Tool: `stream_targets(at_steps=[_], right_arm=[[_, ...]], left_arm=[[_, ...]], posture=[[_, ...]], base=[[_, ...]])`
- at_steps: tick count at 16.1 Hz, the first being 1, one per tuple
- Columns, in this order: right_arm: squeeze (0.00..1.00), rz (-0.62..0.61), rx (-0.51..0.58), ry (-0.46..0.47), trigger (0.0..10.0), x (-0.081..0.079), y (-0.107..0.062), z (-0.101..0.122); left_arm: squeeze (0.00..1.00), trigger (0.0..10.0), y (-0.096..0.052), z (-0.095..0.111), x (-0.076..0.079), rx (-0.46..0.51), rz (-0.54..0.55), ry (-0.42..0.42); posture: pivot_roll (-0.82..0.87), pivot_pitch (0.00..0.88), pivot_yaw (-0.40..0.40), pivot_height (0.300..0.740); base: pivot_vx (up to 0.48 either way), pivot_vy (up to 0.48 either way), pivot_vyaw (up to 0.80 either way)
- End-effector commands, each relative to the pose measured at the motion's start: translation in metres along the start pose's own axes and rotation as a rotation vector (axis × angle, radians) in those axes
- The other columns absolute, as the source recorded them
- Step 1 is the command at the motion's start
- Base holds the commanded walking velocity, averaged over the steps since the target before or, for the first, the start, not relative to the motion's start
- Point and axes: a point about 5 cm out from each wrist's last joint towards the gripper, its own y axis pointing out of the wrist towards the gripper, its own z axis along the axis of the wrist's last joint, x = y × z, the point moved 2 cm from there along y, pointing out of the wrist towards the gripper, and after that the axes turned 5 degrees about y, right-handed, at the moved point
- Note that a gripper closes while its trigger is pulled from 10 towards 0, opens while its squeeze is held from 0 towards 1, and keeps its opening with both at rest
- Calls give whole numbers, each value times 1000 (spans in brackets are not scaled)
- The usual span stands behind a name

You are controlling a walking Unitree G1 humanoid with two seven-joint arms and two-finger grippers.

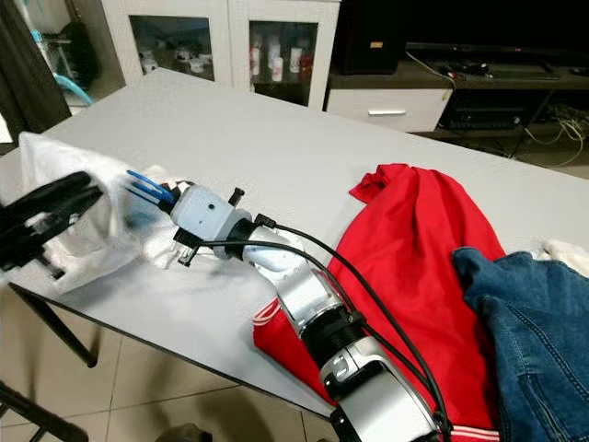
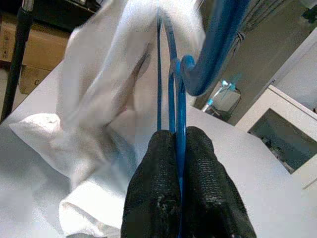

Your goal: Hang hanger

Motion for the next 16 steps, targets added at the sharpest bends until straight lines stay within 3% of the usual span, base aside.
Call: stream_targets(at_steps=[1, 5, 6, 9, 11, 16], right_arm=[[0, -21, 7, 1, 10000, 9, 1, 5], [0, -19, 5, 4, 10000, 10, 0, 4], [0, -18, 7, 6, 10000, 10, 1, 5], [0, -5, 34, -2, 10000, 9, 1, 10], [0, 0, 36, -3, 10000, 8, 0, 10], [0, 34, 56, -3, 10000, 5, -1, 13]], left_arm=[[0, 10000, -5, 6, 1, 52, 9, -60], [0, 10000, -9, 10, 6, 101, 5, -123], [0, 10000, -10, 13, 1, 133, 39, -129], [0, 10000, -23, 18, -26, 319, 261, -256], [0, 10000, -24, 17, -26, 342, 288, -283], [0, 10000, -15, 2, -2, 308, 277, -360]], posture=[[162, 0, -26, 740], [165, 0, -35, 740], [165, 0, -35, 740], [165, 0, -35, 740], [165, 0, -35, 740], [166, 0, -42, 740]], base=[[0, 0, 0], [0, 0, 0], [0, 0, 0], [0, 0, 231], [0, 0, 800], [0, 0, 800]])
